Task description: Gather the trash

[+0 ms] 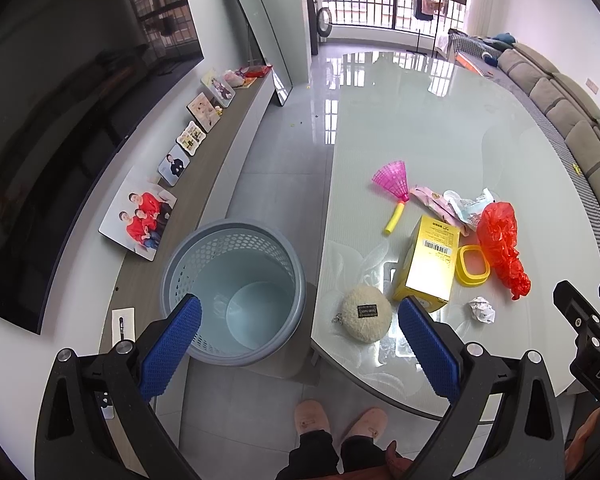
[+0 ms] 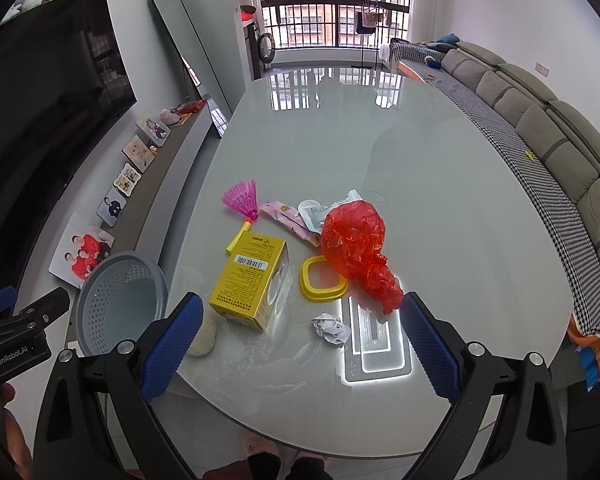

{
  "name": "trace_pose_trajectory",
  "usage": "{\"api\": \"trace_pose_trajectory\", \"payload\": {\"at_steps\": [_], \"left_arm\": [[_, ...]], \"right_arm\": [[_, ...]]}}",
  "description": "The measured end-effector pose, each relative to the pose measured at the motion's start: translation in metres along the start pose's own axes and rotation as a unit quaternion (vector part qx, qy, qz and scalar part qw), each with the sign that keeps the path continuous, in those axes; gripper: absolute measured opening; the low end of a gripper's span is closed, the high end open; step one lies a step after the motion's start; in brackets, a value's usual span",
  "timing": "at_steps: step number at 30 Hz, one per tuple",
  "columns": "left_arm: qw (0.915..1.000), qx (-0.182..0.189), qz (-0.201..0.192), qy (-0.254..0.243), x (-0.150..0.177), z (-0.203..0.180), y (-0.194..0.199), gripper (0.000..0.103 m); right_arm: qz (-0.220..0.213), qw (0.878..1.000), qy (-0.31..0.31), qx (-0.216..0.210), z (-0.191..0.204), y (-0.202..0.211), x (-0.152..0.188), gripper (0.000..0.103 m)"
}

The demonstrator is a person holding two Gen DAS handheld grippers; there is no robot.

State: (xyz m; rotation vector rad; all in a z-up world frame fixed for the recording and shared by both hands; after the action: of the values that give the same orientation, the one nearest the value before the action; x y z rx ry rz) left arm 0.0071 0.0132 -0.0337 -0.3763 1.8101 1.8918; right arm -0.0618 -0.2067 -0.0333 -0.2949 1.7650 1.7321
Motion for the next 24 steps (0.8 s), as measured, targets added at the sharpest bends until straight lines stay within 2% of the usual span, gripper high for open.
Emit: {"api": "trace_pose_trajectory", "payload": {"at_steps": [19, 24], "left_arm": [[1.0, 0.002, -0.002, -0.001, -0.0033, 0.0017, 0.0004, 0.097], [0.9999, 0.012, 0.002, -0.006, -0.0045, 0.0025, -0.0058, 0.097]], "right_arm": [[-0.002, 1.0, -0.002, 0.003, 0.0026, 0.0008, 0.0017, 0.094], [0.002, 1.0, -0.01, 0.006, 0.001, -0.001, 0.0056, 0.094]]}}
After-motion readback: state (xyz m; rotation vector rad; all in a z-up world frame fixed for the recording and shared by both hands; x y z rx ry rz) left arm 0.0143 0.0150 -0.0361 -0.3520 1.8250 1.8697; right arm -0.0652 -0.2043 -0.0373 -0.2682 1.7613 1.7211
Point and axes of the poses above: each gripper's, at about its wrist camera, not at the fingertips, and y roughly against the way its jaws point, z to its left, x to its underside, the point moved 6 cm from there along -y, roughly the way its jaws point
